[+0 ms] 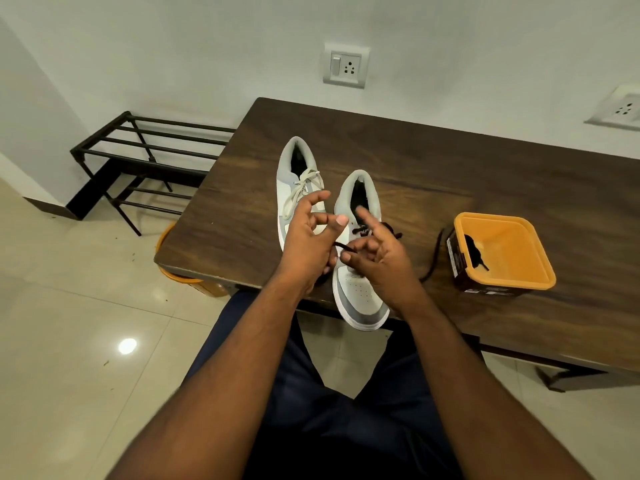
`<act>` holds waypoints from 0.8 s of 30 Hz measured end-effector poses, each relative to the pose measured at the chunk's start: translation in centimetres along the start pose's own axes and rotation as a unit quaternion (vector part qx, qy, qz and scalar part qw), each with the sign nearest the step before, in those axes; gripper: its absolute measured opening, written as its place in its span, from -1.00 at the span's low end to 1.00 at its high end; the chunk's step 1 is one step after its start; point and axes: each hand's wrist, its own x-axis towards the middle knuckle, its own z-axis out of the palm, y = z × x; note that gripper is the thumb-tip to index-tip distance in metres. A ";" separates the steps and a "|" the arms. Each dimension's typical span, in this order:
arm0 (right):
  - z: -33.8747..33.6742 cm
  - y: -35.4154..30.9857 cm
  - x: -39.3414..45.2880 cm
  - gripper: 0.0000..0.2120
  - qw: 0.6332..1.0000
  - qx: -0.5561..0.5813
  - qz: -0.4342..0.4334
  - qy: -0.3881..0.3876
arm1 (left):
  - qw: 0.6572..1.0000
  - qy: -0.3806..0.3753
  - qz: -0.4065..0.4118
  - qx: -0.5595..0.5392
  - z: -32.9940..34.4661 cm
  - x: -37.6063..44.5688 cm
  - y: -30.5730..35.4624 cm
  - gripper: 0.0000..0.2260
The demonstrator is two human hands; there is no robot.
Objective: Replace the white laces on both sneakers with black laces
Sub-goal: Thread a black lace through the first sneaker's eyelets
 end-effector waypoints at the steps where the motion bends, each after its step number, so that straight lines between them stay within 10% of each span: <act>1: 0.1 0.1 0.1 -0.52 1.000 -0.023 -0.006 0.019 | 1.000 0.013 0.000 -0.005 0.0 0.0 0.0 -0.67; 5: -0.2 0.1 0.0 -0.89 0.995 -0.040 -0.031 0.085 | 1.000 0.025 0.004 -0.013 0.1 0.1 -0.3 -0.68; 16: -1.4 0.2 1.1 -0.89 0.996 0.027 0.056 0.066 | 0.999 0.020 0.025 -0.020 1.3 0.6 -0.4 -0.65; 24: -2.4 -0.3 3.0 -0.84 0.974 0.060 0.084 0.201 | 0.992 0.120 -0.039 0.030 1.1 3.3 -1.7 -0.87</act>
